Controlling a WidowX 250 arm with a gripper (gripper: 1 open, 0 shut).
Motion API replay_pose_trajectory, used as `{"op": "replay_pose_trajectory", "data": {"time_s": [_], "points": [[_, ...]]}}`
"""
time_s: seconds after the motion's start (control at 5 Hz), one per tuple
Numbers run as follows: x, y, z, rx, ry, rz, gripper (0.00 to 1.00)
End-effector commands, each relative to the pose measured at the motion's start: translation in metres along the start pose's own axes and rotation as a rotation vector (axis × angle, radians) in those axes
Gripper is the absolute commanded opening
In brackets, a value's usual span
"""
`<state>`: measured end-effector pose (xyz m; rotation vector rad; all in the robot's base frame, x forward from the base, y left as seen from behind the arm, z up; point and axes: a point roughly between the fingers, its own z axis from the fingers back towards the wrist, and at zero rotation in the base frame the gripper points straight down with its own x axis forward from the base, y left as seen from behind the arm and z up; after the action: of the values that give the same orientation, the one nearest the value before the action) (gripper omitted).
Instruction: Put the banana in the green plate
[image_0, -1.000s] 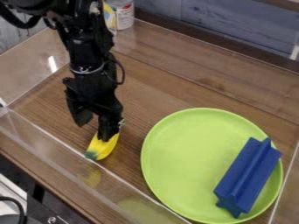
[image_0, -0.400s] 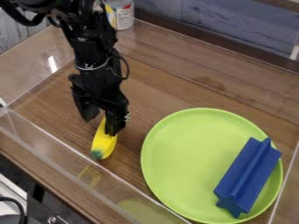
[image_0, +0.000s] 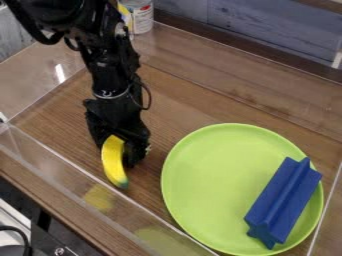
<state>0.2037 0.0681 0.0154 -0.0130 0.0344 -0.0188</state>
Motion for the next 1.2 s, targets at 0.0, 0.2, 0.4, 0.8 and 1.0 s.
{"op": "replay_pose_trajectory", "data": {"time_s": [0.0,0.2,0.4,0.8,1.0], "points": [[0.003,-0.002,0.007,-0.003,-0.012,0.006,1.0],[0.005,-0.004,0.01,-0.007,-0.014,0.016,0.0],[0.007,-0.005,0.011,-0.01,-0.014,0.023,0.0],[0.012,-0.007,0.012,-0.017,-0.011,0.03,0.0],[0.014,-0.008,0.011,-0.019,-0.009,0.033,0.0]]}}
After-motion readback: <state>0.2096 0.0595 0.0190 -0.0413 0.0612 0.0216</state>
